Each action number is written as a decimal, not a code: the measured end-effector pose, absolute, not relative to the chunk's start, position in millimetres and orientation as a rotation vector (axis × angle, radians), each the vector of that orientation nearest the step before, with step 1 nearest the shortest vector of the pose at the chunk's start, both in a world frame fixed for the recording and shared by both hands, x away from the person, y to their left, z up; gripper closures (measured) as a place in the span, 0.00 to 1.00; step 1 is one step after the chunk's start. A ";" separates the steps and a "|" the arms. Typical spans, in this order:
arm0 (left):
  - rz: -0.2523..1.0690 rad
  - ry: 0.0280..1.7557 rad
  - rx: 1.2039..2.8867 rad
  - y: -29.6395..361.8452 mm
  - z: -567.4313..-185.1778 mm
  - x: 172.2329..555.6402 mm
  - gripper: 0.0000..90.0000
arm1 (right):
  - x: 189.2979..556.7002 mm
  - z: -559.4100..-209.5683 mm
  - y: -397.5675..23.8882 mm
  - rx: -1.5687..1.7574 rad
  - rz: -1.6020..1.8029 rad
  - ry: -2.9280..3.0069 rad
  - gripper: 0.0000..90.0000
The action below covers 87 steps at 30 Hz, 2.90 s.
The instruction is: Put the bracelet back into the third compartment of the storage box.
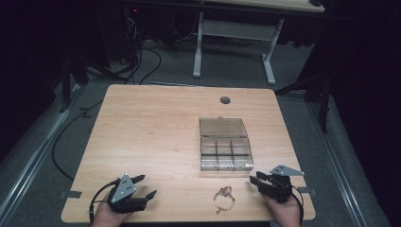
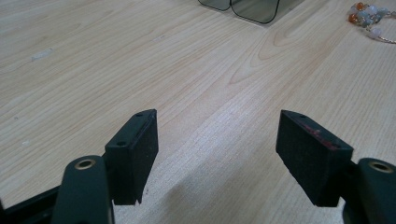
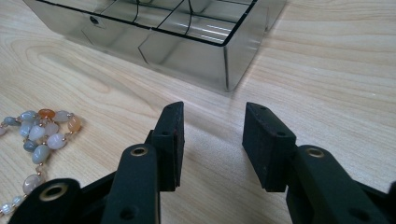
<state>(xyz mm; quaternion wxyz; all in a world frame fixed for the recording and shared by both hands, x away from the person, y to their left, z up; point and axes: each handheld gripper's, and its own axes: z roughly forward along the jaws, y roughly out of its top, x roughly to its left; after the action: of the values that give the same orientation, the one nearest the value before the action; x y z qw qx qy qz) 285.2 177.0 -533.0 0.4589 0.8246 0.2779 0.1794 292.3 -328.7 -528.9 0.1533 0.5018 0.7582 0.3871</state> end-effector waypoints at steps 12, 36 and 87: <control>0.438 0.686 2.029 177.1 -533.1 285.4 0.34 | 292.1 -529.1 -327.7 1.429 1.105 2.184 0.65; 0.429 0.686 2.032 177.1 -533.1 286.0 0.34 | 279.6 -520.1 -281.8 1.243 1.121 2.322 0.68; 0.421 0.688 2.038 176.7 -533.2 286.5 0.34 | 283.3 -522.6 -259.0 1.158 1.057 2.440 0.98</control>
<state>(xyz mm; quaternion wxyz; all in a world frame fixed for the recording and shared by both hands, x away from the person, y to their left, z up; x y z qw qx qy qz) 286.5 176.7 -533.2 0.4572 0.8270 0.2791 0.1708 283.3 -259.0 -522.6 0.1204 0.3965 0.8351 0.3618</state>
